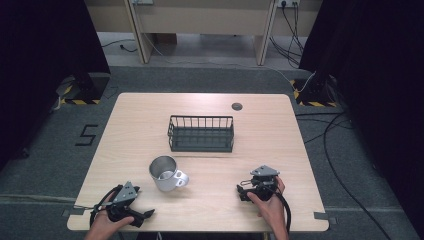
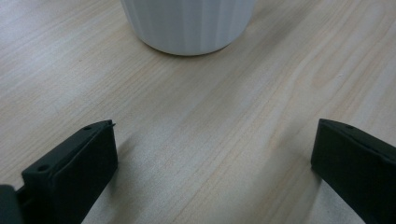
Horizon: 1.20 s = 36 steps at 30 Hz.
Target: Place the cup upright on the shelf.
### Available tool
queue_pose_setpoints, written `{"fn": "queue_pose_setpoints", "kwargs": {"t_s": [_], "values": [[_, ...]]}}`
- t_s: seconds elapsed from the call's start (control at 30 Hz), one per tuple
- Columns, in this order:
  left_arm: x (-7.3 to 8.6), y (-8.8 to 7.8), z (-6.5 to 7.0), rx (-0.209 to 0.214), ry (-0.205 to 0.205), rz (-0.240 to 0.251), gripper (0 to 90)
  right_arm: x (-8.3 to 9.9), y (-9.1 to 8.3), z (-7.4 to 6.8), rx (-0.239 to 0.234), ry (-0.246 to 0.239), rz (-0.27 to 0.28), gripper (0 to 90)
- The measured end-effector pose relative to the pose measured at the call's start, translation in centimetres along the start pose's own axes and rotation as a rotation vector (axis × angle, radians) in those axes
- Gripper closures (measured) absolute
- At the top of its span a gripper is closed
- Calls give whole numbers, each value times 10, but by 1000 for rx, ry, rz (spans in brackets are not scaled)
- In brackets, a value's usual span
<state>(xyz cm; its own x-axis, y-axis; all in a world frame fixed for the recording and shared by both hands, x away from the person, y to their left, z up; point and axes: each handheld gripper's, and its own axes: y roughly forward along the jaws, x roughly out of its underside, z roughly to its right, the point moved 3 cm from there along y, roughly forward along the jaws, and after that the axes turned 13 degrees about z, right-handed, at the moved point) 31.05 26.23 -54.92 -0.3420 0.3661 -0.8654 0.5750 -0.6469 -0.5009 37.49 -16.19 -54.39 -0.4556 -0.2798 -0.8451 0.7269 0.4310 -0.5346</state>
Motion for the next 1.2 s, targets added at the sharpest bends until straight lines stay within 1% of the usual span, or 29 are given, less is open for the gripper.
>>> {"fn": "queue_pose_setpoints", "kwargs": {"t_s": [0.27, 0.3, 0.33, 0.37, 0.43, 0.47, 0.5, 0.53, 0.57, 0.6, 0.67, 0.7, 0.73, 0.77, 0.83, 0.87, 1.0, 1.03, 1.07, 1.2], "values": [[0, 0, 0, 0, 0, 0, 0, 0, 0, 0, 2, 1, 0, 7], [0, 0, 0, 0, 1, -1, 0, 0, 0, 0, 3, -6, 3, 13], [0, 0, 0, 0, 1, -1, 0, 0, -1, -1, 4, -4, 5, 31], [0, 0, 0, 0, 1, -1, 0, 0, -1, -2, 0, -7, 10, 66], [0, 0, 0, 0, 1, -1, 0, -2, -3, -5, -27, -29, 33, 210], [0, 0, 0, 0, 1, -1, 0, -3, -4, -6, -33, -47, 39, 195], [0, 0, 0, 0, 1, -1, 0, -4, -5, -8, -36, -59, 48, 141], [0, 0, 0, 0, 1, -1, 0, -5, -5, -9, -36, -55, 58, 126], [0, 0, 0, 1, 1, -1, 0, -6, -6, -11, -44, -56, 63, 182], [0, 0, 0, 0, 1, -1, 0, -6, -6, -12, -51, -59, 66, 194], [0, 0, 0, 1, 1, -1, 0, -7, -8, -15, -68, -53, 74, 139], [0, 0, 0, 0, 1, -1, 0, -9, -10, -18, -78, -53, 95, 170], [0, 0, 0, 0, 1, -1, 0, -9, -10, -18, -78, -53, 95, 170], [0, 0, 0, 0, 0, -1, 0, -10, -11, -20, -83, -50, 101, 147], [0, 0, 0, 1, 2, -1, 0, -15, -14, -26, -100, -54, 128, 161], [0, 0, 0, 0, 0, -1, 0, -19, -16, -30, -111, -59, 144, 148], [0, 0, 0, 0, 0, -1, 0, -30, -22, -45, -160, -75, 195, 155], [0, 0, 0, 0, 0, 0, 0, -36, -24, -53, -180, -87, 216, 154], [0, 0, 0, 0, 1, -1, 0, -36, -24, -53, -180, -87, 216, 154], [0, 0, 0, 1, 0, -1, 0, -46, -29, -66, -209, -111, 239, 156]]}}
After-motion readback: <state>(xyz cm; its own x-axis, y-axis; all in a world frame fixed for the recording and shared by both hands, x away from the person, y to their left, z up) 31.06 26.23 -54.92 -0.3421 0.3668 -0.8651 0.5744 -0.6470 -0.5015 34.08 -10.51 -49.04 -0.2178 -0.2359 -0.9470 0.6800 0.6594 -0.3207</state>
